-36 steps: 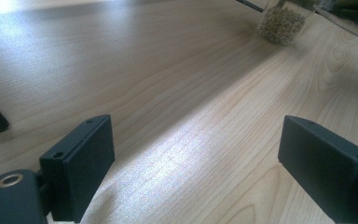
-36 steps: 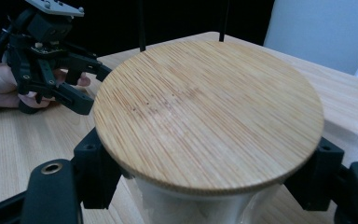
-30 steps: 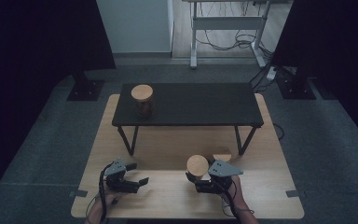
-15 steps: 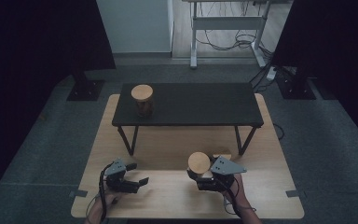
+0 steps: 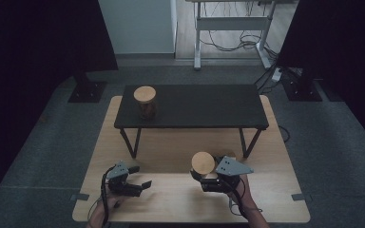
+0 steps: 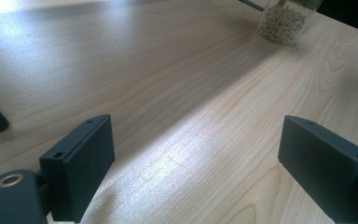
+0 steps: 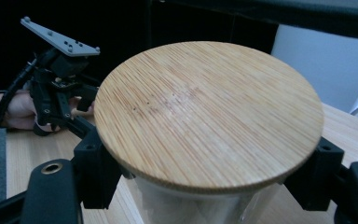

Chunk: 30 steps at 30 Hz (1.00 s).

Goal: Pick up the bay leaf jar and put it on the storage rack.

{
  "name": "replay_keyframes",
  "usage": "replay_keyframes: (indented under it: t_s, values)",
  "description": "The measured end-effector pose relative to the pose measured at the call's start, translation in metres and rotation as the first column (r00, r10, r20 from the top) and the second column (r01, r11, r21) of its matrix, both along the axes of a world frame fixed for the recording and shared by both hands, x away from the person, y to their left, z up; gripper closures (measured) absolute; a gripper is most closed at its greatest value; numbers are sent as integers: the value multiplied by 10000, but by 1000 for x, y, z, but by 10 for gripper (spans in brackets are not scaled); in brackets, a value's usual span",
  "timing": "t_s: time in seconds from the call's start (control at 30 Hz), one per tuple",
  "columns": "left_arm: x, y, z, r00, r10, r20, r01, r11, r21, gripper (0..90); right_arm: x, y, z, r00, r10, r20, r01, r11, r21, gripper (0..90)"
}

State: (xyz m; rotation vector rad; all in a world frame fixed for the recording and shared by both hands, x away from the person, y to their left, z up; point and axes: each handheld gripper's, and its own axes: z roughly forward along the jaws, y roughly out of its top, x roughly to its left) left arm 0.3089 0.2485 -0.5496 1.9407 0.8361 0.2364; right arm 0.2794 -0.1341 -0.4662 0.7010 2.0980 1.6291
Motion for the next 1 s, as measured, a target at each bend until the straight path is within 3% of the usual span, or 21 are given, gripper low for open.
replay_keyframes:
  t_s: [1.0]
  values:
    - [0, 0, 0, 10000, -2, 0, 2, 10000, 27, 100, 11, -5, 20, 9996, -133, 236, 128, 9997, 231, 246]
